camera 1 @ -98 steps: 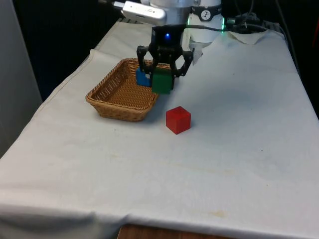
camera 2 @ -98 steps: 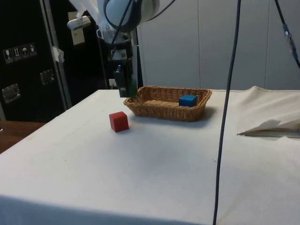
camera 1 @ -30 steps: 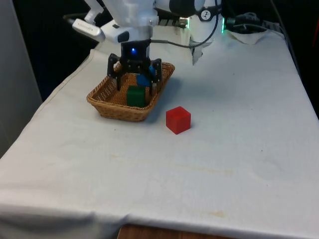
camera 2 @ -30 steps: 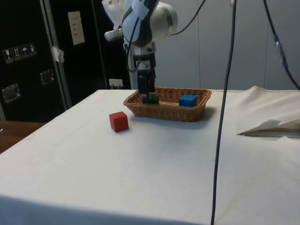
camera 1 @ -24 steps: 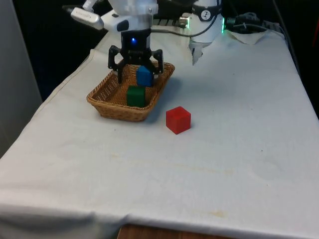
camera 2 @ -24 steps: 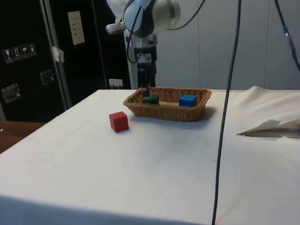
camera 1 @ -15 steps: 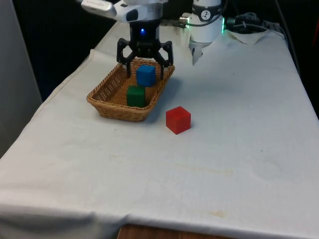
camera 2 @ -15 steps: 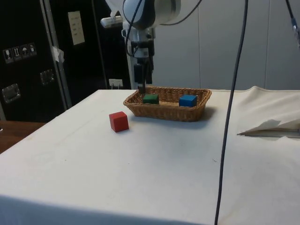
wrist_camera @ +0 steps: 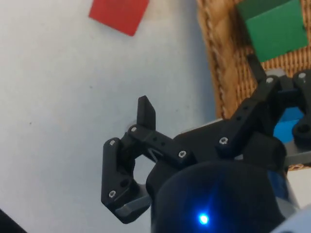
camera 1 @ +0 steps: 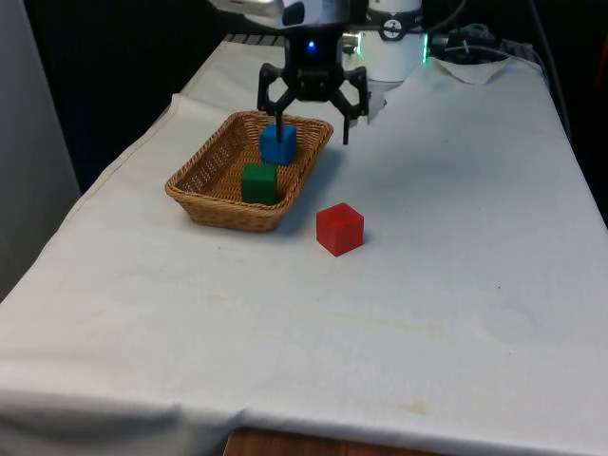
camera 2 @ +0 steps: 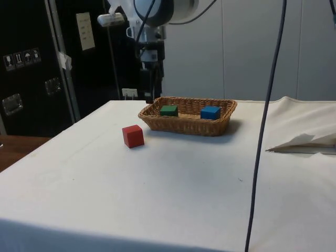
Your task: Pick up exactly two blocks and place them into the basket.
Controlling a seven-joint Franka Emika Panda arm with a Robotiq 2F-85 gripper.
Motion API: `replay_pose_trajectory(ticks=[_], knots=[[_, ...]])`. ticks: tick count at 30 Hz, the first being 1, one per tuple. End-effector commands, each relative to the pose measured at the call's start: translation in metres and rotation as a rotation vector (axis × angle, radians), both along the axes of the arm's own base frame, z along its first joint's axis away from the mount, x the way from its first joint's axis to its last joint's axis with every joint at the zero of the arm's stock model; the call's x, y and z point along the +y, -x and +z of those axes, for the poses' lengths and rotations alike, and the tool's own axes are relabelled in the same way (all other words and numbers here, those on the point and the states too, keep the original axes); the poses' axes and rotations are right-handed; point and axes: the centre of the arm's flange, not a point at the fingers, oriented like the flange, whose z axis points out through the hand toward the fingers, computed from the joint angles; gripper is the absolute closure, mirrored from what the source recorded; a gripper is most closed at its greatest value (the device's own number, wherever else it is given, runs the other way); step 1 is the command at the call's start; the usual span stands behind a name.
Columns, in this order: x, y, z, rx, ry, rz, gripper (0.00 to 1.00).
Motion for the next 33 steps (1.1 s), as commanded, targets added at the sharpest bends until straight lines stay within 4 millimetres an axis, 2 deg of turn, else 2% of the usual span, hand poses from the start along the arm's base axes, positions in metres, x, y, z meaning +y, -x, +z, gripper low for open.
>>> replay_pose_trajectory(ticks=[1, 6, 14, 15, 26, 32, 33], knots=[[0.005, 0.000, 0.002, 0.002, 0.010, 0.000, 0.00], [0.018, -0.003, 0.005, -0.005, -0.001, 0.007, 0.00], [0.050, -0.005, 0.012, -0.016, 0.002, 0.019, 0.00], [0.049, -0.006, 0.011, -0.015, -0.009, 0.021, 0.00], [0.093, -0.011, 0.011, -0.018, -0.011, 0.028, 0.00], [0.109, -0.016, 0.009, -0.016, -0.021, 0.021, 0.00], [0.106, -0.014, 0.011, -0.023, -0.025, 0.029, 0.00]])
